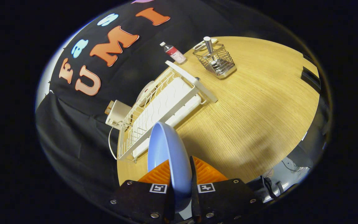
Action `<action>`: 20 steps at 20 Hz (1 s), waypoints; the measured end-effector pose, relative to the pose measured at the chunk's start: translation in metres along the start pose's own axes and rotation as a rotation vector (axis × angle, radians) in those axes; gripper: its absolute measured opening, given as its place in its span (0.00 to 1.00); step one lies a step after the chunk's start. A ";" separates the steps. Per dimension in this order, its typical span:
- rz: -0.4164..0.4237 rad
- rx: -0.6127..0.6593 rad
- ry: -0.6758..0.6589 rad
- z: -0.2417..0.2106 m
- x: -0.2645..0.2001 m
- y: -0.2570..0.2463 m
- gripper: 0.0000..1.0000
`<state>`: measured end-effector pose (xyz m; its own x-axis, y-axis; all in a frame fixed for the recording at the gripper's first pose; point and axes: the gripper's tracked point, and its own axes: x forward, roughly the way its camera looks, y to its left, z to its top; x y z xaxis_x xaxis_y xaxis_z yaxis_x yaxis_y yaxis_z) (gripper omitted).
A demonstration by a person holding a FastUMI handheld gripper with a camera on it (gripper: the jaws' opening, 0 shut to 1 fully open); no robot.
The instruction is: Take the plate from the dish rack, then take the spoon from the basket and place it into the plate.
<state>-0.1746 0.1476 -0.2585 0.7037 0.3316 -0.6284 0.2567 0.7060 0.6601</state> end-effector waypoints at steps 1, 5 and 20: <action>0.000 0.008 0.016 -0.004 0.003 0.000 0.21; -0.024 0.007 0.036 -0.006 0.013 -0.007 0.23; -0.151 -0.215 -0.079 0.071 -0.015 -0.022 0.69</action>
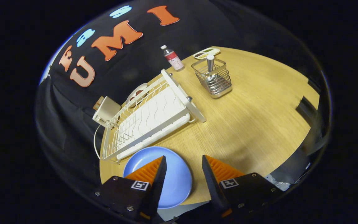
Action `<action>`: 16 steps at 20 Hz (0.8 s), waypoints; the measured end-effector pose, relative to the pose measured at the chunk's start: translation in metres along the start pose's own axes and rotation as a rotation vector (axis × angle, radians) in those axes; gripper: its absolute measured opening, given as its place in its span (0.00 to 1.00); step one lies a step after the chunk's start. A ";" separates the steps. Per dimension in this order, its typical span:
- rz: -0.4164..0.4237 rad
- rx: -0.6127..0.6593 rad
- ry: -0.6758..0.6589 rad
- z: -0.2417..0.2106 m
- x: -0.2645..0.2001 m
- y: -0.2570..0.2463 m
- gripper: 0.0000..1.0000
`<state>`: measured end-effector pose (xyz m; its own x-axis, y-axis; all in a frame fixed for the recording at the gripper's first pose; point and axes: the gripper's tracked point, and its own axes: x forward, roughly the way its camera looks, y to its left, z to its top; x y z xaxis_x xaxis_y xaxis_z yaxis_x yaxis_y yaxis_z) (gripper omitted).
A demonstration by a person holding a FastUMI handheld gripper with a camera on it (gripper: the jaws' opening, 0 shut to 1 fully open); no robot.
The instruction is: Take the plate from the dish rack, then take the spoon from the basket and place it into the plate.
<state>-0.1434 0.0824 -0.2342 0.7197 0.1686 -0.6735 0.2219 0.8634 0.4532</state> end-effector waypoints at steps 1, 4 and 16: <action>-0.017 -0.030 -0.021 0.009 -0.004 -0.004 0.76; -0.072 -0.127 -0.097 0.043 -0.012 -0.018 0.95; -0.172 -0.411 -0.343 0.162 -0.013 -0.041 0.99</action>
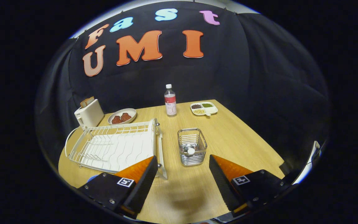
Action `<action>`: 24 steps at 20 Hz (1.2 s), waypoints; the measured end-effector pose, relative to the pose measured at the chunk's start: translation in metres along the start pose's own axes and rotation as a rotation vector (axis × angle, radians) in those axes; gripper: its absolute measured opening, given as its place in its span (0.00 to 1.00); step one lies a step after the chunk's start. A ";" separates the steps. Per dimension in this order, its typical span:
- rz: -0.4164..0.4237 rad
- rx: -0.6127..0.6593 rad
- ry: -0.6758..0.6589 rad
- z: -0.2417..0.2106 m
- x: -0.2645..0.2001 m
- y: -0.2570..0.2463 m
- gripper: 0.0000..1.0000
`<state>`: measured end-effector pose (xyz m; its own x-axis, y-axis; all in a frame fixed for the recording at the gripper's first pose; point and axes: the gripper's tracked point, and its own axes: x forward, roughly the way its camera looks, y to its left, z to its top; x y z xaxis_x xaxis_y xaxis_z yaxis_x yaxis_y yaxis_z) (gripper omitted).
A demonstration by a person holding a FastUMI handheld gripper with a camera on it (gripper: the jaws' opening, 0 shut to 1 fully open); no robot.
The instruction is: Take the plate from the dish rack, then take the spoon from the basket and place it into the plate.
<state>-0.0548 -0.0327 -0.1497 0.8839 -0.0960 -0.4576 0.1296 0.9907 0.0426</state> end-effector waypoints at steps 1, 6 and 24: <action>-0.002 -0.008 -0.007 0.002 0.006 -0.004 0.99; 0.025 -0.069 -0.039 0.003 0.032 -0.012 0.89; 0.088 -0.134 -0.028 -0.004 0.056 -0.011 0.06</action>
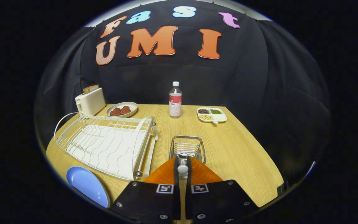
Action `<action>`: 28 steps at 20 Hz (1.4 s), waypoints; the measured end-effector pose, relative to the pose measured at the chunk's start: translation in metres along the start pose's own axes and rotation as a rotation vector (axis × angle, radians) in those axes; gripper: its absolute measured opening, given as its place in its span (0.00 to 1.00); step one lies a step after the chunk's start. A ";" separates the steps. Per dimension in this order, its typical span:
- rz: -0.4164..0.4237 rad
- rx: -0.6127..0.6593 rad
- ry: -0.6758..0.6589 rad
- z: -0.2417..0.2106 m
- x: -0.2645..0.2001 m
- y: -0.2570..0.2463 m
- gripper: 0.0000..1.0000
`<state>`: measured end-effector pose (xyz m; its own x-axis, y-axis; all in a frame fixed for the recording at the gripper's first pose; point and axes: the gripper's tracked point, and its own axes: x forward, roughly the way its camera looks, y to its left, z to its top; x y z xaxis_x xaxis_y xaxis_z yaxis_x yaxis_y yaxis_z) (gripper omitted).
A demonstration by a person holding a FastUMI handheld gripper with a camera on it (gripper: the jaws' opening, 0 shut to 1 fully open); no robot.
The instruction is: Take the plate from the dish rack, then take the spoon from the basket and place it into the plate.
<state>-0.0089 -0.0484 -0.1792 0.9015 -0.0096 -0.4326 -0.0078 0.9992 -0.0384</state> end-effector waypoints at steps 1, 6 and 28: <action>0.000 0.000 -0.009 0.005 -0.002 0.000 0.06; -0.020 0.002 -0.055 0.031 -0.028 -0.006 0.06; 0.255 -0.062 -0.151 0.049 -0.166 0.163 0.06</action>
<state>-0.1384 0.1175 -0.0696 0.9210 0.2519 -0.2971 -0.2647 0.9643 -0.0029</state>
